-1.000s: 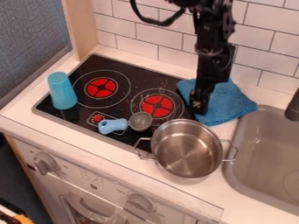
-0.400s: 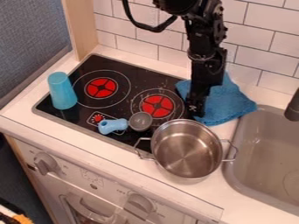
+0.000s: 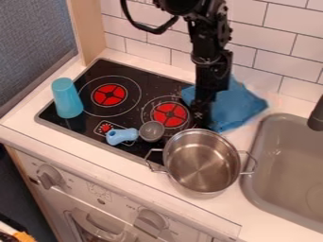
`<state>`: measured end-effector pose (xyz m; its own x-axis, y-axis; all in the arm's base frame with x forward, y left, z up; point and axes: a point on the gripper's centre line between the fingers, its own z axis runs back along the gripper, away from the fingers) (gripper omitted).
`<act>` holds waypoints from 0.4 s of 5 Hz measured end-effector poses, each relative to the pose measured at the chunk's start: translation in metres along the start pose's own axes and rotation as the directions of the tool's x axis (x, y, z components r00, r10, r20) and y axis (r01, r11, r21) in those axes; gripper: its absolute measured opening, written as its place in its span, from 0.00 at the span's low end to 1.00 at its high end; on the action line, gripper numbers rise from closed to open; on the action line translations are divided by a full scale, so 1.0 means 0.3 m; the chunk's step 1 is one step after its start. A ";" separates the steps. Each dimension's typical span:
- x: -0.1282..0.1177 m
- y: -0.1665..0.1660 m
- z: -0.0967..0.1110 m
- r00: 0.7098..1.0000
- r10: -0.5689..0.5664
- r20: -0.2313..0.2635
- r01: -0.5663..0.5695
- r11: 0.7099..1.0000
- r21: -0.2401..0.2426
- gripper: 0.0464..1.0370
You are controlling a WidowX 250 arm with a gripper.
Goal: Moved the blue cloth on the top left side of the burner
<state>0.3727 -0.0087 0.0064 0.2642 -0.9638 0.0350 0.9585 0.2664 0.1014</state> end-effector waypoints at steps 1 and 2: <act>-0.075 0.020 0.004 0.999 0.049 -0.019 -0.049 0.999 -0.005 0.96; -0.137 0.029 0.005 0.996 0.088 -0.032 -0.088 0.996 -0.007 0.96</act>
<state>0.3701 0.0333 0.0075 0.3509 -0.9363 0.0123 0.9322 0.3505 0.0905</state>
